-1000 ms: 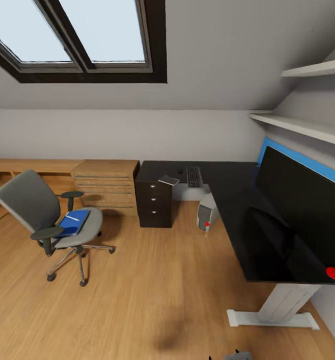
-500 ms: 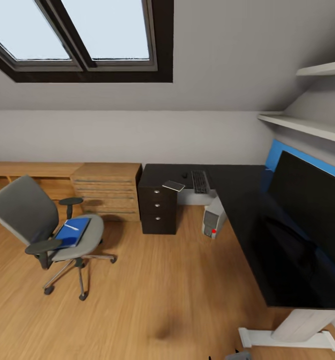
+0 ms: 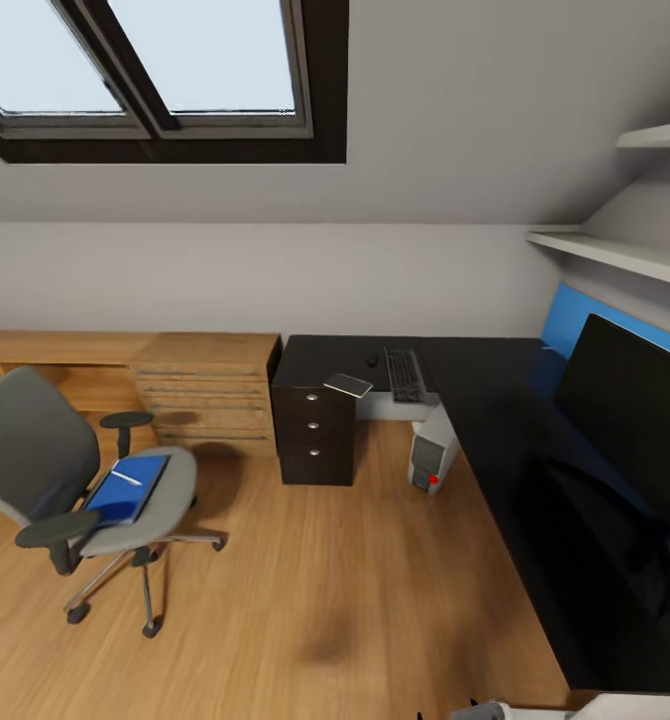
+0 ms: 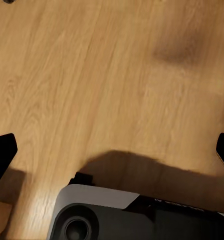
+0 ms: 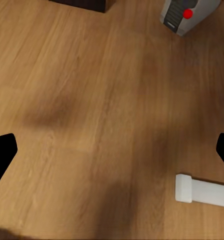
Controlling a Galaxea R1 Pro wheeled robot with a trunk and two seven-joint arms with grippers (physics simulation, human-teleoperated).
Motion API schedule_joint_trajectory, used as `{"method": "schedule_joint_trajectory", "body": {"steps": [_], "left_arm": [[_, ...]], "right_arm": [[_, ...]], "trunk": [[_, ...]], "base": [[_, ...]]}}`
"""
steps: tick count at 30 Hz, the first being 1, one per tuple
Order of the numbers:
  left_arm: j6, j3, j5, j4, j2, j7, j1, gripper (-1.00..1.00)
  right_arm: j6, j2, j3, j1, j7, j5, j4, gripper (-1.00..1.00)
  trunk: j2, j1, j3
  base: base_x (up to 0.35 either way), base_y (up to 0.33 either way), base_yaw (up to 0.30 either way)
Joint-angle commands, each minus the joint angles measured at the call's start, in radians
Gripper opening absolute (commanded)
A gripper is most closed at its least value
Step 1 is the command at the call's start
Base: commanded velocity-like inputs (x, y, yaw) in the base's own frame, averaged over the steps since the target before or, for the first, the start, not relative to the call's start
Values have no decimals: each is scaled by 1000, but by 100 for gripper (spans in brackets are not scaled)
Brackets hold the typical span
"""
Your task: In the bedroom, organize the workspace by keeping the computer under the desk, ensuring the monitor is on the desk, placing the keyboard on the desk next to the monitor, placing the mouse on the desk next to the keyboard, moving the folder from the swivel chair onto the desk next to the mouse, stacking the notebook on top of the folder with the pen on top of the notebook, and positioning the swivel chair next to the desk.
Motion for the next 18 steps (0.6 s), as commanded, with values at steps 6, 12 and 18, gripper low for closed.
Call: {"method": "schedule_joint_trajectory", "body": {"steps": [6, 12, 18], "left_arm": [[-2, 9, -7, 0, 1, -2, -1, 100], [-2, 9, -6, 0, 2, -2, -1, 100], [-2, 10, -6, 0, 3, -2, -1, 100]], "right_arm": [[-2, 0, 8, -1, -10, 2, 1, 100], [-2, 0, 8, -1, -10, 2, 1, 100], [-2, 1, 8, -1, -10, 1, 1, 100]], "trunk": [[-2, 1, -2], [-2, 1, -2], [-2, 1, -2]], "base": [[335, 0, 0], [332, 57, 0], [305, 190, -12]]}}
